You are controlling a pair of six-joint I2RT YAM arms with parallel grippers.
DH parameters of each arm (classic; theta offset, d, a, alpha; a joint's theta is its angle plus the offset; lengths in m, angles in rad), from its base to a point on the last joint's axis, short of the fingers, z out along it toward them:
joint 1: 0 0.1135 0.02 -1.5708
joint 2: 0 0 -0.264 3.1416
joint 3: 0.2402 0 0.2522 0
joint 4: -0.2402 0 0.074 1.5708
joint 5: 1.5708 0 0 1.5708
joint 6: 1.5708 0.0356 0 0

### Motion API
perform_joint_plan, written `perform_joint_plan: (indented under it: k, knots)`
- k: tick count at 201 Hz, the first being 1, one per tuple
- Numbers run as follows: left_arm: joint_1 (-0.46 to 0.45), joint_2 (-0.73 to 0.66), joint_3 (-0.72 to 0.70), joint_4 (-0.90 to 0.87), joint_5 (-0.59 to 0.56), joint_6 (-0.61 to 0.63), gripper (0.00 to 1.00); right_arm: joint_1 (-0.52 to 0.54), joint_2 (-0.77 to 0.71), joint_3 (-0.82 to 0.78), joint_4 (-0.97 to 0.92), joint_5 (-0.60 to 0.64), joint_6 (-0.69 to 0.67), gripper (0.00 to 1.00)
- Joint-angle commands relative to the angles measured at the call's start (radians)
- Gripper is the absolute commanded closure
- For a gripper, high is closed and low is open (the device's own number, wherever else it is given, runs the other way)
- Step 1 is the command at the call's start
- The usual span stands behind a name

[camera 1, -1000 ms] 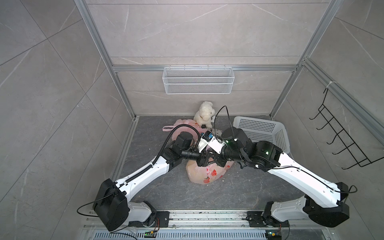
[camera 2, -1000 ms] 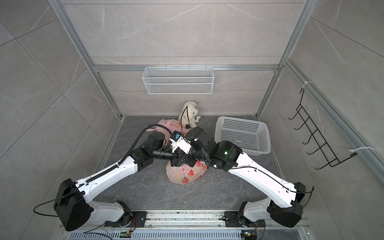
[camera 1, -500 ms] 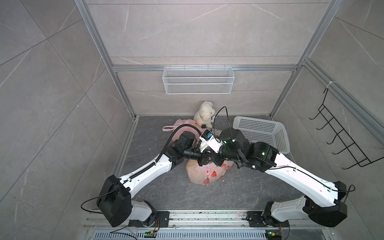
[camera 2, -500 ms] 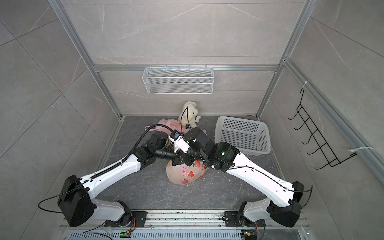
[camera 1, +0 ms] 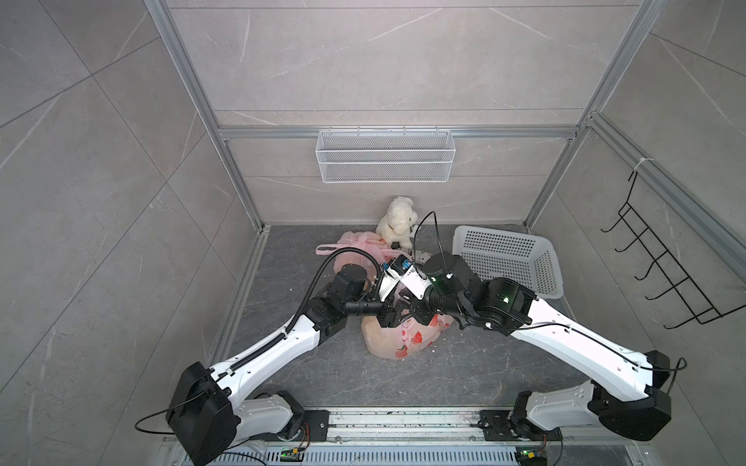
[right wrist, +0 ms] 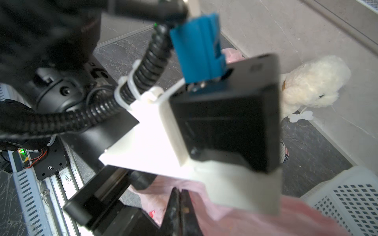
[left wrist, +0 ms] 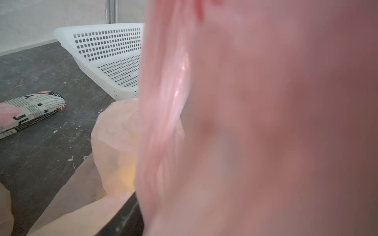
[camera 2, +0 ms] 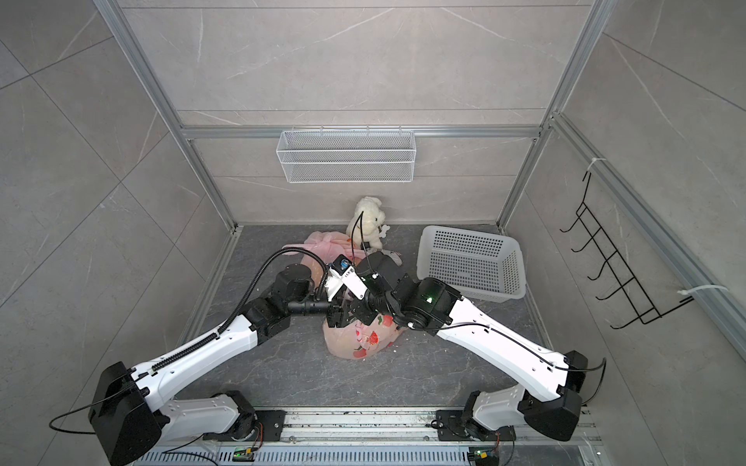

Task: Place the banana into a plastic bag & tie a knot
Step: Cross the plastic bag at the center of the board.

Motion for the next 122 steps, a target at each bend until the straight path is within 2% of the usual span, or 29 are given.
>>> perform_joint_plan:
  k: [1, 23, 48, 71, 81, 122]
  knots:
    - [-0.002, -0.009, 0.015, 0.093, -0.009, 0.010, 0.39, 0.006, 0.011, -0.006, -0.024, -0.037, 0.017, 1.00]
    - [-0.003, 0.014, 0.033, 0.116, 0.009, -0.001, 0.39, 0.006, 0.011, -0.008, -0.022, -0.040, 0.019, 1.00]
    - [-0.008, 0.046, 0.056, 0.132, 0.027, -0.011, 0.46, 0.006, 0.010, -0.007, -0.022, -0.063, 0.020, 1.00]
    - [-0.014, 0.058, 0.059, 0.168, 0.030, -0.023, 0.59, 0.007, 0.018, -0.007, -0.026, -0.072, 0.023, 1.00]
    - [-0.015, 0.058, 0.050, 0.192, 0.026, -0.033, 0.69, 0.006, 0.018, -0.012, -0.025, -0.064, 0.024, 1.00]
    - [-0.014, 0.045, 0.020, 0.235, 0.011, -0.051, 0.94, 0.007, 0.001, -0.033, -0.012, -0.039, 0.035, 1.00]
